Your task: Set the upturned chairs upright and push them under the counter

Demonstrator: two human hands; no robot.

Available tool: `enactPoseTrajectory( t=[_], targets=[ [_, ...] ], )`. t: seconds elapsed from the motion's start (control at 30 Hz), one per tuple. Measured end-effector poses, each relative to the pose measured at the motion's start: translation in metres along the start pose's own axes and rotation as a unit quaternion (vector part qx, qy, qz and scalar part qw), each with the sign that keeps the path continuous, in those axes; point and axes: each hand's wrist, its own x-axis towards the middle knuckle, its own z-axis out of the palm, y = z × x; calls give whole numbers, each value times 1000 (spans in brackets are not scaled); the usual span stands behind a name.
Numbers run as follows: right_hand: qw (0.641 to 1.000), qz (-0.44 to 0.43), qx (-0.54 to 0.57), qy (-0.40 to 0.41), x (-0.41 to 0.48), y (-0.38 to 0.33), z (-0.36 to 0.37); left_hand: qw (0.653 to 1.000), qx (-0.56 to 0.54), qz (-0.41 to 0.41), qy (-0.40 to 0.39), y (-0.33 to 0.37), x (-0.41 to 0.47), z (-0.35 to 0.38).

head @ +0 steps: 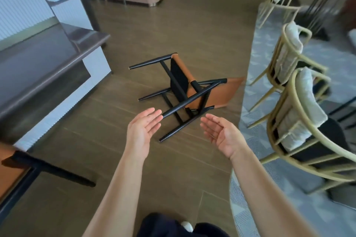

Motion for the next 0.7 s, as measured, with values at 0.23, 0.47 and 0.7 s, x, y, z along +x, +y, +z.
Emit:
enactPoseTrajectory(
  t=[0.23,0.47,0.7],
  targets=[
    [999,-6,45,30,37,-41,-39,998,30,-30,-35,-13,52,72],
    [995,-10,83,58,107,-91,-57,995,42,-62,-67,-26,143,140],
    [990,-7,118,77,183,-151,-68,987,68,-75,-123,-25,243,216]
  ],
)
